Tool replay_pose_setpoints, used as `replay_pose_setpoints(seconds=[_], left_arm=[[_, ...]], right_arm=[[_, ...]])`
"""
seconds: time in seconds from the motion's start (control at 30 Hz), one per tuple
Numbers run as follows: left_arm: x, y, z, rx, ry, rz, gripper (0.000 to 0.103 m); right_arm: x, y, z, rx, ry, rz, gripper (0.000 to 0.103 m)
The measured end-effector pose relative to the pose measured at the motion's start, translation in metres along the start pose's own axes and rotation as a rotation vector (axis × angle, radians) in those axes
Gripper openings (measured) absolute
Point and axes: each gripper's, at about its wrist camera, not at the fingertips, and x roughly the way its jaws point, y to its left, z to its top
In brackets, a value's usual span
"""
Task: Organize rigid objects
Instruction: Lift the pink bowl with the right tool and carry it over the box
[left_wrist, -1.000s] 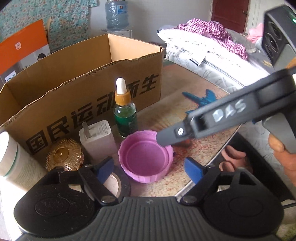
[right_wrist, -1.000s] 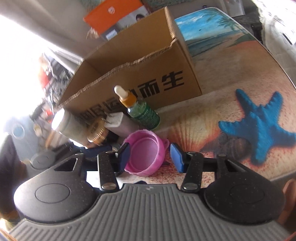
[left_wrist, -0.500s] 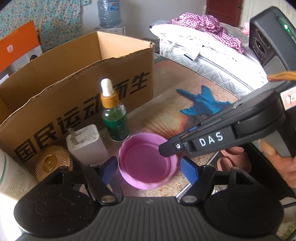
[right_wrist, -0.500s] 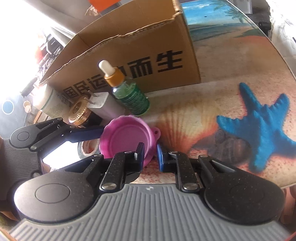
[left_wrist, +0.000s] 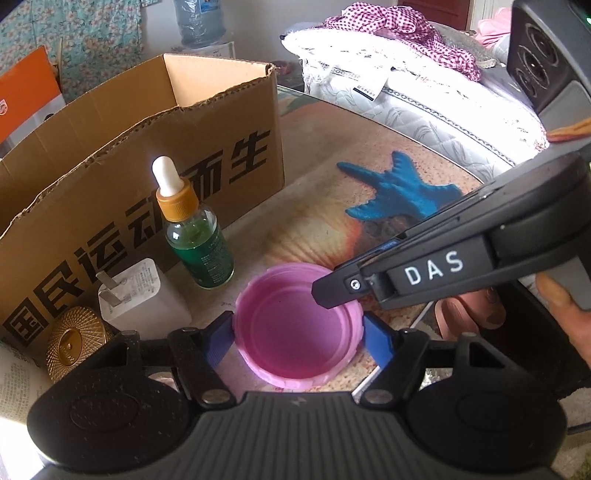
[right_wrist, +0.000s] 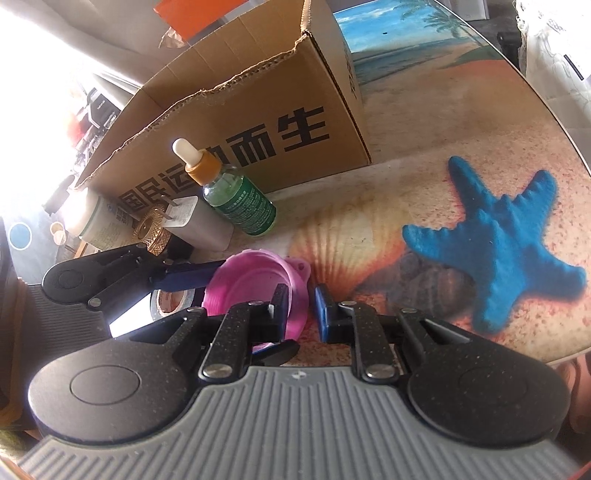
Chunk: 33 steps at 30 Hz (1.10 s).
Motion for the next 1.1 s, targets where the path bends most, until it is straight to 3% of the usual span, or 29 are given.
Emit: replay_pose_setpoints(seconds=[0.4, 0.63, 0.9, 1.0, 1.1], left_arm=[[-0.015, -0.003, -0.002, -0.006, -0.048, 0.002, 0.074], [-0.060, -0.001, 0.012, -0.009, -0.178, 0.017, 0.074], [-0.128, 0.034, 0.044, -0.026, -0.374, 0.138, 0.074], [-0.141, 0.060, 0.056, -0.055, -0.388, 0.181, 0.074], [-0.137, 0.094, 0.071, -0.105, -0.349, 0.189, 0.074]], right_arm=[[-0.007, 0.008, -0.006, -0.006, -0.039, 0.001, 0.015], [-0.050, 0.031, 0.001, -0.051, -0.139, -0.011, 0.015], [-0.097, 0.090, 0.054, -0.231, -0.300, 0.034, 0.015], [-0.094, 0.113, 0.085, -0.294, -0.305, 0.067, 0.015], [-0.076, 0.132, 0.118, -0.344, -0.267, 0.087, 0.015]])
